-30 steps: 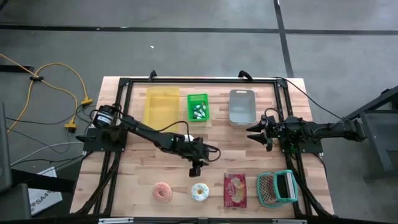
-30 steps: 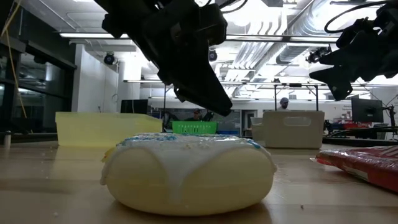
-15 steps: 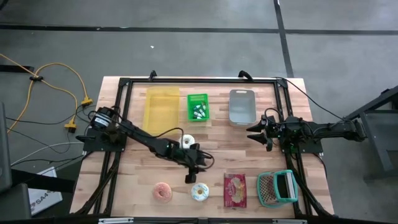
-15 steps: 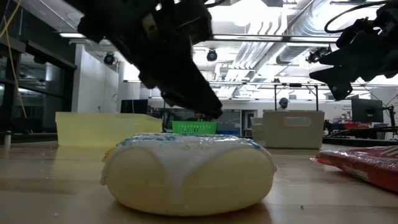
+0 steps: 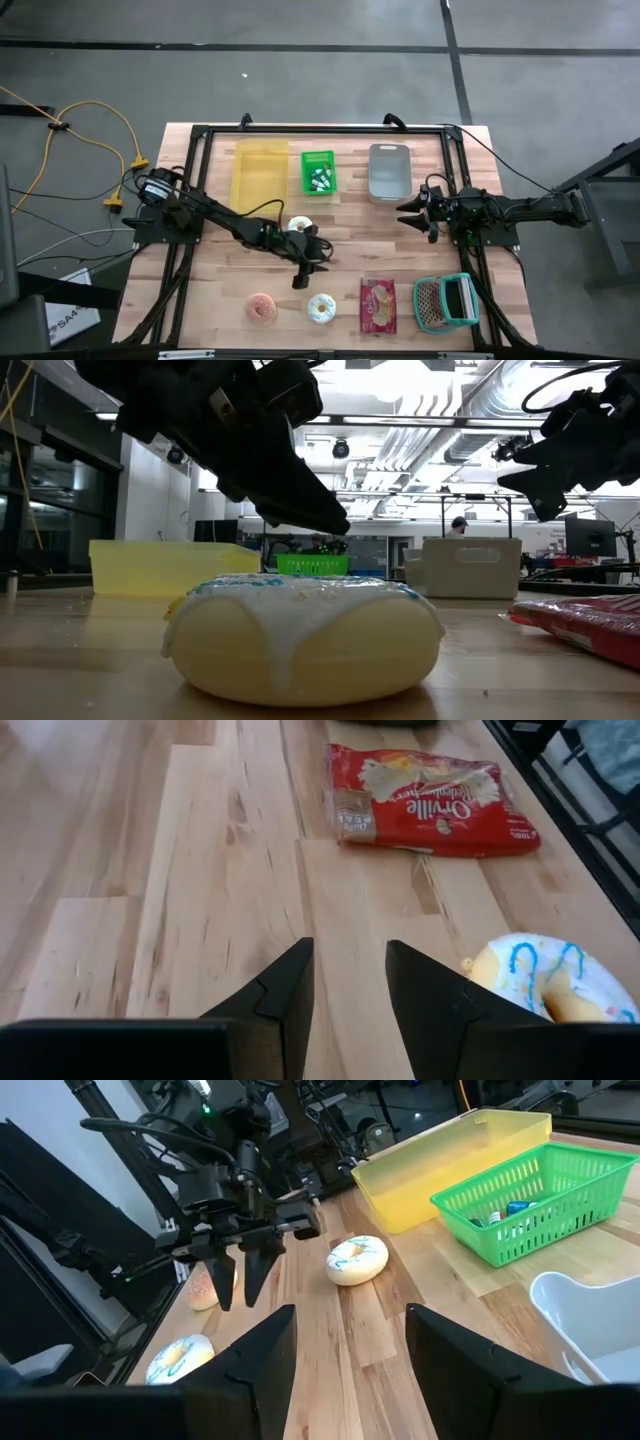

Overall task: Pick & Place Food Item
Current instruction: Put the popcorn bag into the yellow bin

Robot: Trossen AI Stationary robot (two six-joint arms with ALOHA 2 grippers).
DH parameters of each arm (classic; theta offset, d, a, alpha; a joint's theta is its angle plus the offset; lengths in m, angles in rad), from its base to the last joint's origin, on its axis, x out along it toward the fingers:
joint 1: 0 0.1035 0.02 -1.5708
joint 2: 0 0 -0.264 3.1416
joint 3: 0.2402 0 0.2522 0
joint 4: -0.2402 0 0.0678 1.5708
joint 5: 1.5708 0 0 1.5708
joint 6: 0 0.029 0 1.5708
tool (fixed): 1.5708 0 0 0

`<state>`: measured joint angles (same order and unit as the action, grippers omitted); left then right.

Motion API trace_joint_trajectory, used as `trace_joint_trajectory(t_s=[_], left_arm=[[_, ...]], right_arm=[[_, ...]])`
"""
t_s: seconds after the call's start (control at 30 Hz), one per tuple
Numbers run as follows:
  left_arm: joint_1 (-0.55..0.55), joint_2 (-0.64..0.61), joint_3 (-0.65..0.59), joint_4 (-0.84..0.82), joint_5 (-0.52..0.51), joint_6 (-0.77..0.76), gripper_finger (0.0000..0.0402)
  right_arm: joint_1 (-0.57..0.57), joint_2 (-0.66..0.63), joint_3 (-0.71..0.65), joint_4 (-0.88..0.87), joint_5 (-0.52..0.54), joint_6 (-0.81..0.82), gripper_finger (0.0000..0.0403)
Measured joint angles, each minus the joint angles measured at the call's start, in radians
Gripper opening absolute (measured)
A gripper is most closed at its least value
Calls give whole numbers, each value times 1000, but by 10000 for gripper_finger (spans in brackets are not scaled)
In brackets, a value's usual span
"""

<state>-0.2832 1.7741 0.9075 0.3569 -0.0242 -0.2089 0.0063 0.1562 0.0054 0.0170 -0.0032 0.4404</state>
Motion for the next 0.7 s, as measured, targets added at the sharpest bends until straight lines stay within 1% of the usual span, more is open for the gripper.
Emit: trace_joint_trajectory(t_s=[0.23, 0.7], left_arm=[[0, 0, 0, 2, 23, 17, 122], [1, 1, 0, 8, 23, 20, 122]], right_arm=[[0, 0, 0, 0, 0, 0, 175], [0, 0, 0, 0, 0, 0, 175]])
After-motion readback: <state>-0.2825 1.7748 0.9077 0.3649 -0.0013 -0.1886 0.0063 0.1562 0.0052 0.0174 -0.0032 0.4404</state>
